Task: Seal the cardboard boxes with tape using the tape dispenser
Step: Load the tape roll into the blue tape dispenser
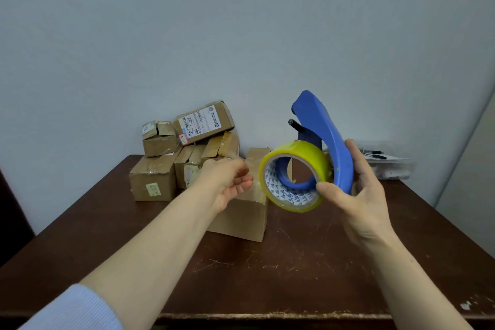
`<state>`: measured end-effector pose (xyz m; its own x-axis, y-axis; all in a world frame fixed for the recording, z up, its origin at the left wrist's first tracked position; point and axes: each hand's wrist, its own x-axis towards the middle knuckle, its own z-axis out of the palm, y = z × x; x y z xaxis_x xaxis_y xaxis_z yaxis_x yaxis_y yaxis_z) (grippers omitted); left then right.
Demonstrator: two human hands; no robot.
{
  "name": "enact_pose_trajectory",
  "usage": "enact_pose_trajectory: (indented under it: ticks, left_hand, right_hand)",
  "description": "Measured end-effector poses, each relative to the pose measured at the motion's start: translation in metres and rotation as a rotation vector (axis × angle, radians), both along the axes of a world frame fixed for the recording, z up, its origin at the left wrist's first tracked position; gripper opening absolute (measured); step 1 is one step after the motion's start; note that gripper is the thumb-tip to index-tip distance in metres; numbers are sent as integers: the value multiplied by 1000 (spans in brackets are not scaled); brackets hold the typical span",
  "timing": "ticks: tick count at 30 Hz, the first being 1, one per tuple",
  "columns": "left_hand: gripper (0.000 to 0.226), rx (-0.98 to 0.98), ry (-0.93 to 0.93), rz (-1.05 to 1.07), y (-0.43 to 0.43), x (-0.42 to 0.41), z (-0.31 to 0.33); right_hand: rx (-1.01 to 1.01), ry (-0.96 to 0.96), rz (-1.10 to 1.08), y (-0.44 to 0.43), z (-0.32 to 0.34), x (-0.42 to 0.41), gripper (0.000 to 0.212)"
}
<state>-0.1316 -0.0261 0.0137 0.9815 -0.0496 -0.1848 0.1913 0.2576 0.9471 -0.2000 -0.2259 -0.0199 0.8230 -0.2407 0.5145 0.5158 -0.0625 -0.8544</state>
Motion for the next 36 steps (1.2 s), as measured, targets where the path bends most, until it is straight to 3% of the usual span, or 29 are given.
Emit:
enact_pose_trajectory:
  ticks: [3,7,12,17,19,21,24,29,36]
  left_hand:
    - [18,-15,10,-5,-5,0,-6]
    - [9,1,29,-58,-13,-4,-11]
    - [14,-7,15,-55,-8,-2,-11]
    - [22,129,-35,-25,3,0,-16]
    - [33,171,-24,-24,5,0,-18]
    - [38,123,-30,-20,5,-1,-19]
    - [38,78,-137,48,3,-1,-20]
    - [41,124,-329,103,2,-7,-19]
    - [41,-72,-287,-11,5,-10,-12]
  right_hand:
    - [93,4,19,5,-2,7,112]
    - [211,3,31,16,-3,15,103]
    - [261,3,59,24,-2,22,94]
    - [264,15,99,27,-1,24,100]
    - [307,24,119,27,-1,25,93]
    - [324,36,142,28,-2,25,89]
    - [322,53,168,29,-4,26,104]
    - [357,64,213,25,-8,24,75]
    - [365,71,258,25,-9,22,76]
